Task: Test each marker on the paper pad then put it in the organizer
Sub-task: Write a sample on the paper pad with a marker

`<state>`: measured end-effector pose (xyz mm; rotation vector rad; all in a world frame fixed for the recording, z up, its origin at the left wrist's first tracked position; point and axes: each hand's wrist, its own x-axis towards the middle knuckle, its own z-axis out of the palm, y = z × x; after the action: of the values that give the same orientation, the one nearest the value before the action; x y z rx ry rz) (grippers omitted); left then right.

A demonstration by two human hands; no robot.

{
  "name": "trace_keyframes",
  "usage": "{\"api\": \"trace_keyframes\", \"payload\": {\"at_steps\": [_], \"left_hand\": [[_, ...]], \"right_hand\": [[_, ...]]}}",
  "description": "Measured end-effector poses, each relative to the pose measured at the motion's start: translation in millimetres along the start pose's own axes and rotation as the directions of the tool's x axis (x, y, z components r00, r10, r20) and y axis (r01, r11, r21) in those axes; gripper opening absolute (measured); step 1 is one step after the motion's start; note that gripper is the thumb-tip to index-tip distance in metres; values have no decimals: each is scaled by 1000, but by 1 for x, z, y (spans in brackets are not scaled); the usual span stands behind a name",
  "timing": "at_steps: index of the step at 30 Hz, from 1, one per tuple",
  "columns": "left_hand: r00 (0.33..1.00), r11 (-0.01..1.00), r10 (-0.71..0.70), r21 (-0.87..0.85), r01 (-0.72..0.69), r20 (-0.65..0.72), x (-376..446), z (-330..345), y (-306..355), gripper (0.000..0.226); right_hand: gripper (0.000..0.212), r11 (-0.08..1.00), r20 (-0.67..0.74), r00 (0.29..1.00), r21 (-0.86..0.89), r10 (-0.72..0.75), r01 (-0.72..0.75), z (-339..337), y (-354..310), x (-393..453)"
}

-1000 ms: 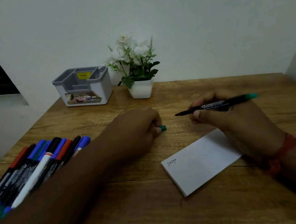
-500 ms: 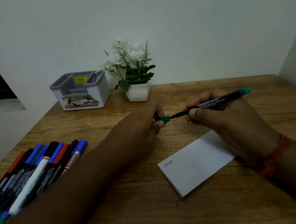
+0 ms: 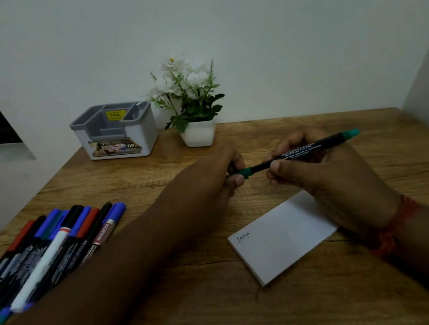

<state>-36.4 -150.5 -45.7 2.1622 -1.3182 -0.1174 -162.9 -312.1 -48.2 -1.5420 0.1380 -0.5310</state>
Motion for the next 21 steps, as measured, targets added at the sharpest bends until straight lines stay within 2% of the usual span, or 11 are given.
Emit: {"api": "trace_keyframes", "payload": {"at_steps": [6, 12, 18, 21], "left_hand": [[998, 997, 62, -45, -63, -31, 0, 8, 3, 11], [983, 992, 127, -8, -129, -131, 1, 13, 4, 14], [962, 981, 183, -31, -193, -200, 2, 11, 7, 5], [954, 980, 197, 64, -188, -226, 3, 3, 5, 15]], "right_hand": [[15, 986, -4, 999, -164, -40, 39, 5, 3, -2], [15, 987, 22, 997, -144, -73, 75, 11, 3, 0], [10, 985, 11, 997, -154, -75, 76, 13, -3, 4], [5, 989, -10, 999, -138, -49, 47, 16, -1, 12]]}}
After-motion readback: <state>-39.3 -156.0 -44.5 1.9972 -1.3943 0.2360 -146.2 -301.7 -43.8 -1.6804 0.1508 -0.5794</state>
